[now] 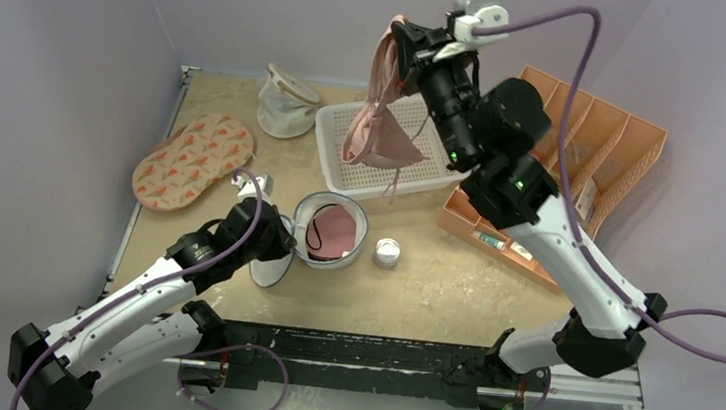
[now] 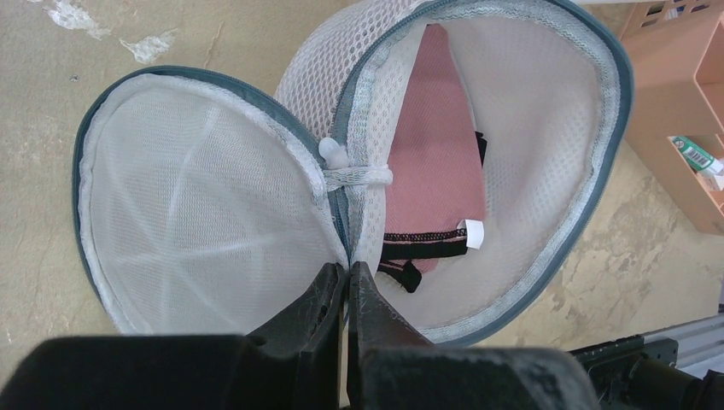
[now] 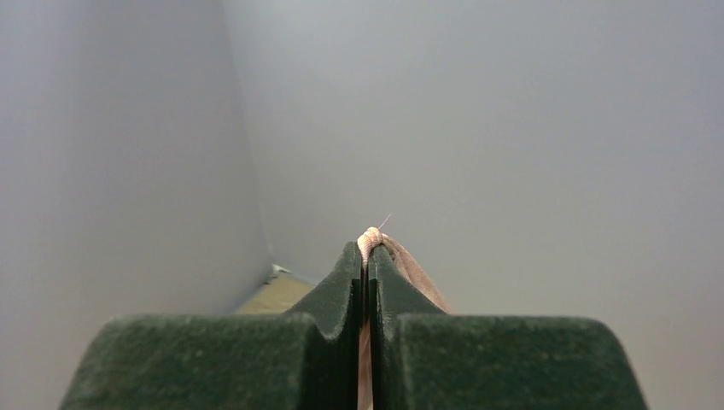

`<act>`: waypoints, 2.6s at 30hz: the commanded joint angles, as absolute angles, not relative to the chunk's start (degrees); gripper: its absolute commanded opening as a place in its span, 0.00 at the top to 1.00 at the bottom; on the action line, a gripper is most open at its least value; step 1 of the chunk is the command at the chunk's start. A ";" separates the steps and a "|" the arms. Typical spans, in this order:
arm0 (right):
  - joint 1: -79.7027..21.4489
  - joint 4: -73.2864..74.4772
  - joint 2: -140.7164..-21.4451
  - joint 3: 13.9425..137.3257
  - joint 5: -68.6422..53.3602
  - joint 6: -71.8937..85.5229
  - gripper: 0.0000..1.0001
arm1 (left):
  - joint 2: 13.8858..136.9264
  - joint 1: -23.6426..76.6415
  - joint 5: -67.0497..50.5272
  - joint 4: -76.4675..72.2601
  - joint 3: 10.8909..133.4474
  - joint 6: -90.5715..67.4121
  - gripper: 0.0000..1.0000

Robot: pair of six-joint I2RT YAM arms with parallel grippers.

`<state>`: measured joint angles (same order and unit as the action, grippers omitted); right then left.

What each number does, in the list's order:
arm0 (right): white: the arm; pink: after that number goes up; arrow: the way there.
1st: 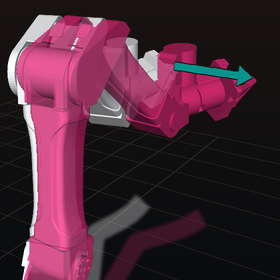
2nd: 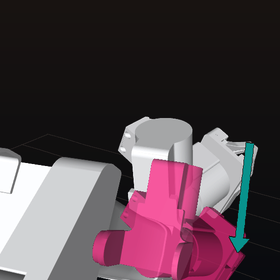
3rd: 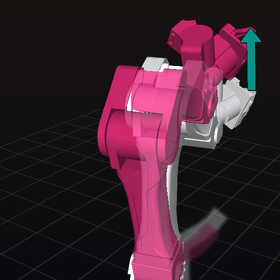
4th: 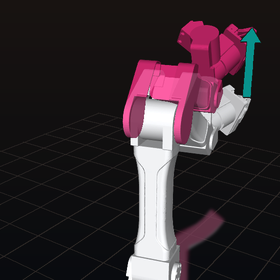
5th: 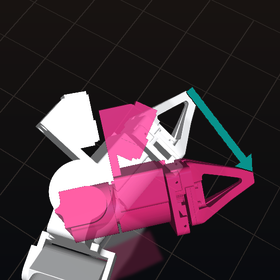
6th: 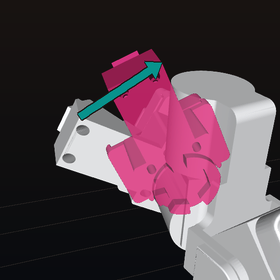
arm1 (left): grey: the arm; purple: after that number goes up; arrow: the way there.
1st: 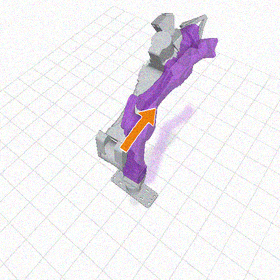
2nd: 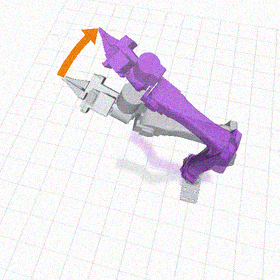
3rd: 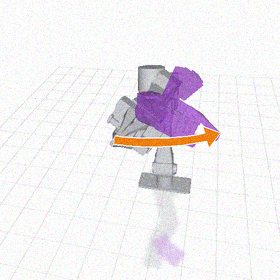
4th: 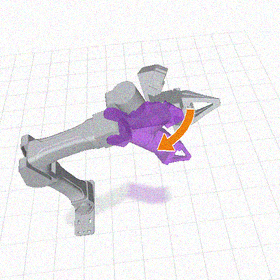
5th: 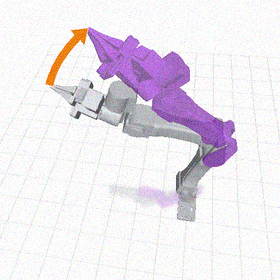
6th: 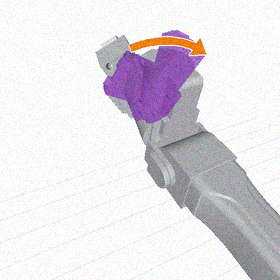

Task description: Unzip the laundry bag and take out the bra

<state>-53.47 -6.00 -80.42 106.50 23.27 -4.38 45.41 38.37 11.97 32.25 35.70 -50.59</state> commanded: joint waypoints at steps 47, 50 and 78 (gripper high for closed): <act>-24.20 17.37 -118.83 101.23 -12.66 11.45 1.00 | 48.53 38.30 13.55 32.11 38.54 -50.64 1.00; -24.23 13.33 -117.02 95.80 -14.95 13.62 1.00 | 49.30 38.31 14.05 32.42 39.37 -50.75 1.00; -34.37 19.05 -88.57 77.21 -6.47 9.70 0.18 | 52.40 38.29 12.49 33.05 41.75 -49.13 1.00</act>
<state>-29.02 17.93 -92.05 80.18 -5.15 9.28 52.69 38.37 13.02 34.46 39.97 -49.89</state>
